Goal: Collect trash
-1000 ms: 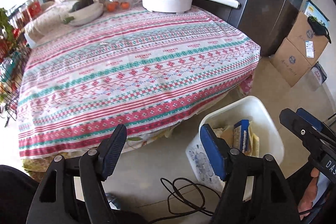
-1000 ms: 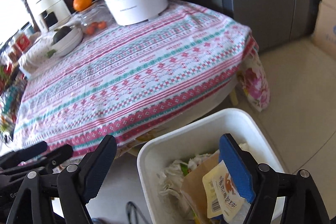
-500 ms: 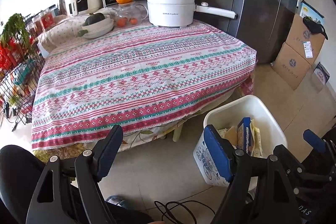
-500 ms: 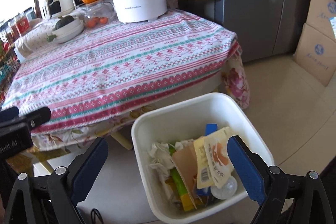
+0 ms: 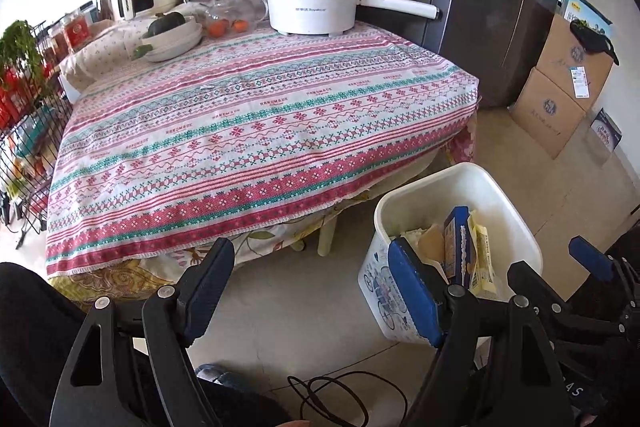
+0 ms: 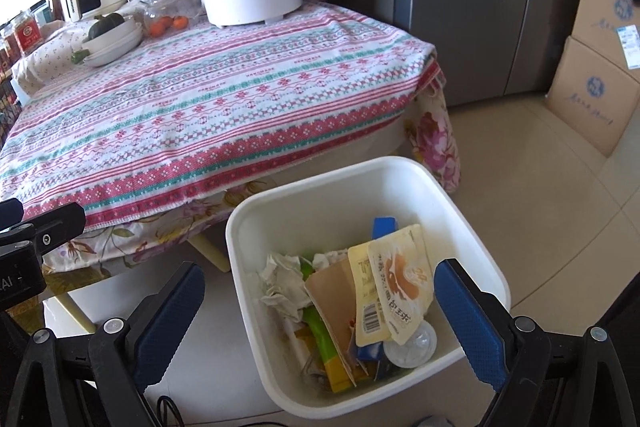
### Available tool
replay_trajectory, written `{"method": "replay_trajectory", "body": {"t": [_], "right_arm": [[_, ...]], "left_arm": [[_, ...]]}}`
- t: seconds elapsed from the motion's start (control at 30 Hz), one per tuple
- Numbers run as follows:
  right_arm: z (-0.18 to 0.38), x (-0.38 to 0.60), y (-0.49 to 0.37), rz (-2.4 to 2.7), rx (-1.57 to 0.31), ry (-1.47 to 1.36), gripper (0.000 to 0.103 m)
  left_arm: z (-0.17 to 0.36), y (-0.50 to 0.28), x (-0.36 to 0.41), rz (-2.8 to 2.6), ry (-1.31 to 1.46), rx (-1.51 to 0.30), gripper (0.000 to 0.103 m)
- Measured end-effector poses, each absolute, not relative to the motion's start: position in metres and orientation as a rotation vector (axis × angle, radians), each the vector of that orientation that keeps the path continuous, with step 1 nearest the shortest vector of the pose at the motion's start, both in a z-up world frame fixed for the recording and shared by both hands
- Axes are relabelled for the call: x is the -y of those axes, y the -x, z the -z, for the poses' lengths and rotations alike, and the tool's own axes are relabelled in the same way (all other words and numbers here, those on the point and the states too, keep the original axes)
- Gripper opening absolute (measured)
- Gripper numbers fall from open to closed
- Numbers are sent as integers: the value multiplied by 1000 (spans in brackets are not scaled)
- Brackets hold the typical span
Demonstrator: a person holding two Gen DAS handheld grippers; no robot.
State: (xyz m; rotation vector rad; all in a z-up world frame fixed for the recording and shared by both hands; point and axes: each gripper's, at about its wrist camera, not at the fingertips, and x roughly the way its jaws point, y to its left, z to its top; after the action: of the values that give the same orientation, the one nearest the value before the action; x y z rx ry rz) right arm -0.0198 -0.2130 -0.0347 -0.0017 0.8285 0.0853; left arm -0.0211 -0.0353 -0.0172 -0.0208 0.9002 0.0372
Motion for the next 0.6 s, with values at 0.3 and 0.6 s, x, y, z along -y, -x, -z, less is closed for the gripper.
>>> {"method": "replay_trajectory", "body": {"t": [0.3,0.6], "right_arm": [[41,212,16,-74,-849,14,96],[44,211,16,-60,-851,31,96]], "left_arm": [[24,18,37,-14,23,-924,81],[32,17,42,3,-1,-937,82]]}}
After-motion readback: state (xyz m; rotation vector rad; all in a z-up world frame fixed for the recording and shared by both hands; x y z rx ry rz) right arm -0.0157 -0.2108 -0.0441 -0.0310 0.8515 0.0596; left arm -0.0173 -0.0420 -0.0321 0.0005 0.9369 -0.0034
